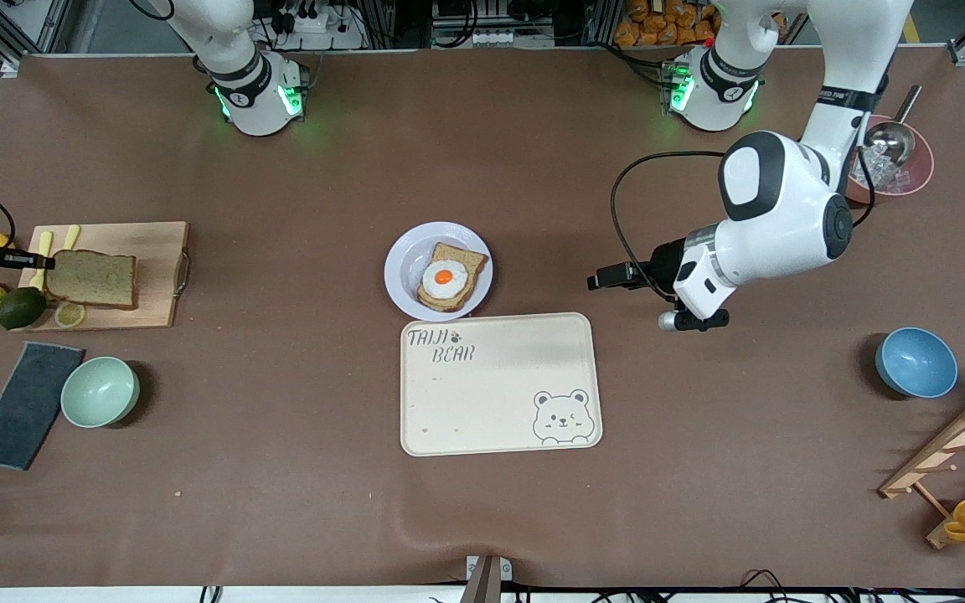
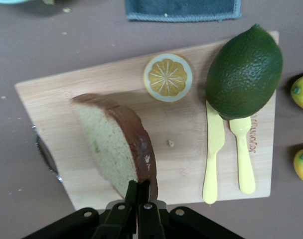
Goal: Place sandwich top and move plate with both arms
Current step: 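Lift the bread slice with the right gripper while the left gripper hovers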
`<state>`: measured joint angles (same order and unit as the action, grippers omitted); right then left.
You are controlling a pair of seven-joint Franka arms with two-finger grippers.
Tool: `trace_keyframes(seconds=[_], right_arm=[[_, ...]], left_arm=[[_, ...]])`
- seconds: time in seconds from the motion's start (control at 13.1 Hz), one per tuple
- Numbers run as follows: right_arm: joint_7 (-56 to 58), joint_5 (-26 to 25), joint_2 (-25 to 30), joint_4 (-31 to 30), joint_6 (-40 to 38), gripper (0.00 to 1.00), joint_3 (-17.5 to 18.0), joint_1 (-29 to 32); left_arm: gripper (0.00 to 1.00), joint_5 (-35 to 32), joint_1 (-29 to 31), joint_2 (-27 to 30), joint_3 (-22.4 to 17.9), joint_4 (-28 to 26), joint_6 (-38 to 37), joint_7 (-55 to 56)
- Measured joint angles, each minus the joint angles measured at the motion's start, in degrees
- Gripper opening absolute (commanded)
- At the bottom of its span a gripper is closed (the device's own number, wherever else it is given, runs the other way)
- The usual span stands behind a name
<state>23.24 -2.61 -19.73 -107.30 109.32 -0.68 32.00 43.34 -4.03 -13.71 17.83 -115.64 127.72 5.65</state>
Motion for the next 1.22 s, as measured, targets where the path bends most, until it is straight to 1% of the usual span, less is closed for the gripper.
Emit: trace_keyframes(seconds=[0.23,0.38,0.54,0.69,0.84,0.92,0.99,1.22], right_arm=[[2.9,0.01,2.18,1.75,-3.93,0.0,0.45,-0.57],[4.26,0.17,3.33,3.65,-7.03,0.0,1.46,-0.9],[4.59,1.69,4.02,6.1,-10.41,0.0,3.87,-1.3],[4.59,4.09,4.28,7.95,-12.16,0.0,7.15,-1.79],[4.59,6.41,4.3,8.28,-12.31,0.0,11.43,-2.01],[4.56,7.24,4.3,8.3,-12.32,0.0,13.73,-2.11],[4.55,7.83,4.29,8.39,-12.32,0.0,16.32,-2.2],[4.42,9.66,4.29,8.55,-12.29,0.0,24.78,-2.5]], left_arm=[[1.0,6.2,0.0,0.0,0.92,-3.23,3.17,-4.25],[1.0,7.57,0.22,0.02,0.96,-3.99,3.76,-5.58],[1.0,7.62,0.87,0.53,1.0,-3.96,3.78,-5.64],[1.0,7.63,2.7,2.83,1.08,-3.96,0.97,-6.16],[1.0,7.63,5.37,6.41,1.1,-3.94,-3.28,-6.99],[1.0,7.63,6.08,7.76,1.09,-3.95,-4.19,-7.19],[1.0,7.63,6.22,8.42,1.11,-3.96,-4.4,-7.24],[1.0,7.63,6.14,7.8,1.57,-3.86,-4.32,-7.42]])
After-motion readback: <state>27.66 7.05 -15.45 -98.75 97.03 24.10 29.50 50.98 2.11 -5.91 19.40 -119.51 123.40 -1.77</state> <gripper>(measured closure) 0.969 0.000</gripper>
